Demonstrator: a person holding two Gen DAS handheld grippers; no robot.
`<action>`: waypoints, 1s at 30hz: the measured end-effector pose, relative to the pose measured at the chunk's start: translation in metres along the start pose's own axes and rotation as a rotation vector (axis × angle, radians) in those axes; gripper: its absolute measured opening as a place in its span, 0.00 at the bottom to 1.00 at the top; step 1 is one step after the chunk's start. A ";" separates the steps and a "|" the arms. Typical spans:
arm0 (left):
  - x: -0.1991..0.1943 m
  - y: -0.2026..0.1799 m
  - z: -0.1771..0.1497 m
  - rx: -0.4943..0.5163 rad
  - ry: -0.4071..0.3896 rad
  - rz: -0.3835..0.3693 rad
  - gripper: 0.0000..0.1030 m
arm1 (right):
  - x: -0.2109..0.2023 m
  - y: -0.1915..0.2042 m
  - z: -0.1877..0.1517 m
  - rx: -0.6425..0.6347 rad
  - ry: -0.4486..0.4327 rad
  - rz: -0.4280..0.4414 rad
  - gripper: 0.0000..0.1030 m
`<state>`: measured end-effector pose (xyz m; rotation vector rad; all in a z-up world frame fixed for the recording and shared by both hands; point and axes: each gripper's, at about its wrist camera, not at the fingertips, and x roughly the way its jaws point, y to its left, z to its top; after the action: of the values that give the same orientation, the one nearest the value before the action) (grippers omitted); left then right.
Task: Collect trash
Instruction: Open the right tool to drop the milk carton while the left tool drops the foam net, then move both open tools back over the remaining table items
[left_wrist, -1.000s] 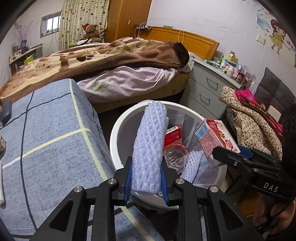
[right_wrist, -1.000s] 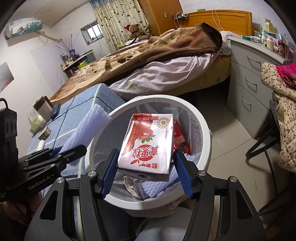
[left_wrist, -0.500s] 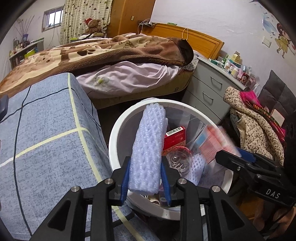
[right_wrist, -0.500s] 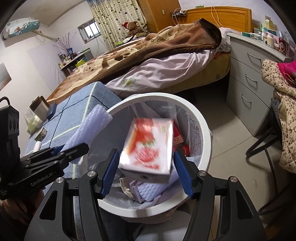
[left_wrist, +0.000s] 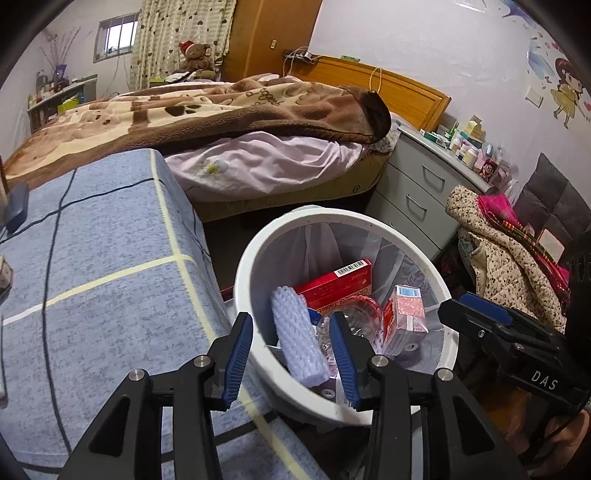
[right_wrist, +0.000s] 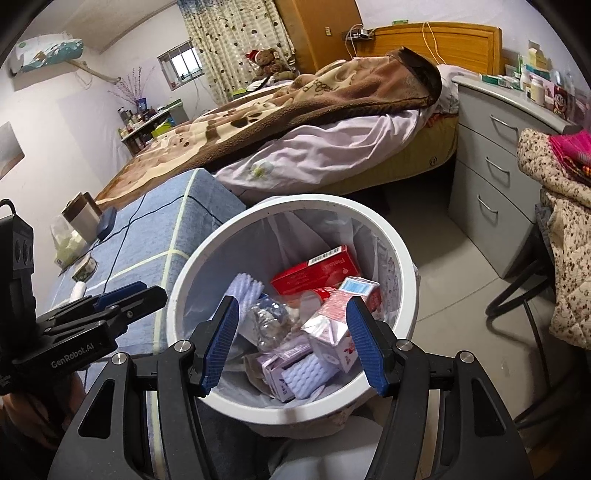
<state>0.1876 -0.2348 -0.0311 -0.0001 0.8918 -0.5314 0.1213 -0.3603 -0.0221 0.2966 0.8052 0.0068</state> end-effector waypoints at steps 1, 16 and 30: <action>-0.003 0.001 -0.001 -0.002 -0.004 0.001 0.42 | -0.002 0.003 0.000 -0.006 -0.001 0.001 0.60; -0.065 0.032 -0.019 -0.045 -0.087 0.032 0.42 | -0.018 0.048 0.000 -0.116 -0.023 0.057 0.60; -0.118 0.079 -0.044 -0.130 -0.158 0.130 0.42 | -0.020 0.096 -0.010 -0.218 -0.011 0.140 0.60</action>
<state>0.1298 -0.1046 0.0110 -0.1001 0.7648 -0.3469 0.1105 -0.2677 0.0108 0.1460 0.7643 0.2225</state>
